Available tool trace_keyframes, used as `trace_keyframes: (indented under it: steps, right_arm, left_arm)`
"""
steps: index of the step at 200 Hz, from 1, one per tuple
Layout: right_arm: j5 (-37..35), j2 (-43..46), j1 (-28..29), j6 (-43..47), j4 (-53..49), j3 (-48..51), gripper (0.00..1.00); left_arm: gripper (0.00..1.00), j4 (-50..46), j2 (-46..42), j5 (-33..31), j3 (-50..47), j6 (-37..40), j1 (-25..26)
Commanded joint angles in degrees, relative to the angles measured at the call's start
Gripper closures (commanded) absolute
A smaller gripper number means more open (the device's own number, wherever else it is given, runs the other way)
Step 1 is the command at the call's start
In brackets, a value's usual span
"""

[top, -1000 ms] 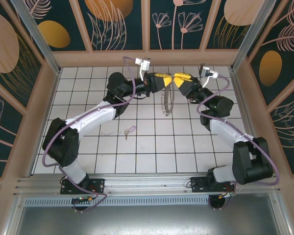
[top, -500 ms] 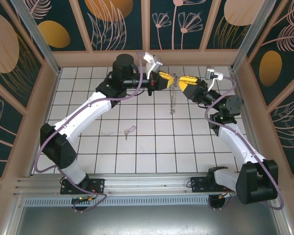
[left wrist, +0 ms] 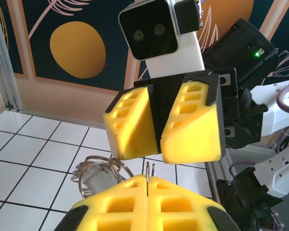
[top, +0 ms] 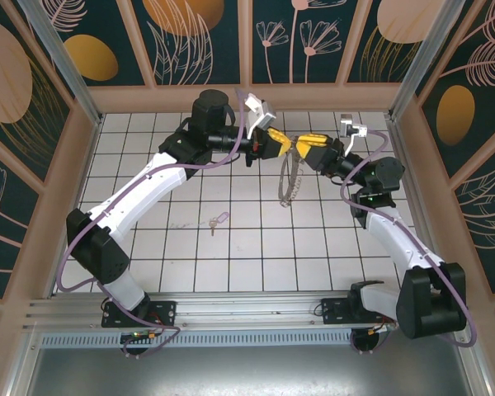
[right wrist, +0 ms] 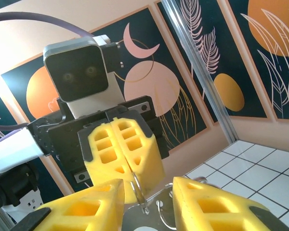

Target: Put the keys on the keyring

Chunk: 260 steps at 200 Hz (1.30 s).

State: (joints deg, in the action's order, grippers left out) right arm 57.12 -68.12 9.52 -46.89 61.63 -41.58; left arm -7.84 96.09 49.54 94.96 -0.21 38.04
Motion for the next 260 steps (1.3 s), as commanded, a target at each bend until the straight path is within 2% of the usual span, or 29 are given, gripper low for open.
trace_keyframes:
  steps: [1,20,66,91,122,147,196,260]
  right_arm:
    - [0.64,-0.35,0.61,-0.70,4.82,1.06,0.68]
    - [0.53,-0.26,0.64,-0.68,4.62,1.33,0.66]
    - [-1.80,4.87,1.14,-1.20,1.25,5.23,0.55]
    - [-3.11,9.18,2.78,2.16,-7.02,7.42,0.47]
    - [-4.82,13.15,5.62,5.52,-16.92,10.79,0.44]
    - [-8.13,13.69,8.45,6.50,-19.87,14.67,0.43]
    - [-16.23,4.18,13.43,14.34,-29.38,13.42,0.43]
    - [-21.18,-19.85,21.50,26.50,-40.27,0.03,0.53]
  left_arm:
    - [1.00,1.95,0.07,2.50,1.45,0.03,0.10]
    - [1.00,3.58,-0.27,1.92,0.29,-0.69,0.10]
    - [1.00,10.39,-1.95,-7.70,-4.30,-2.99,-0.44]
    - [1.00,13.58,-1.54,-9.44,-4.63,-4.86,-2.49]
    - [1.00,13.77,-0.67,-10.16,-3.56,-4.25,-5.63]
    - [1.00,13.62,-0.04,-11.38,-3.29,-3.03,-8.07]
    - [1.00,13.89,1.00,-12.00,-2.12,-2.36,-12.15]
    - [1.00,13.55,0.19,-11.50,-0.72,-2.78,-16.32]
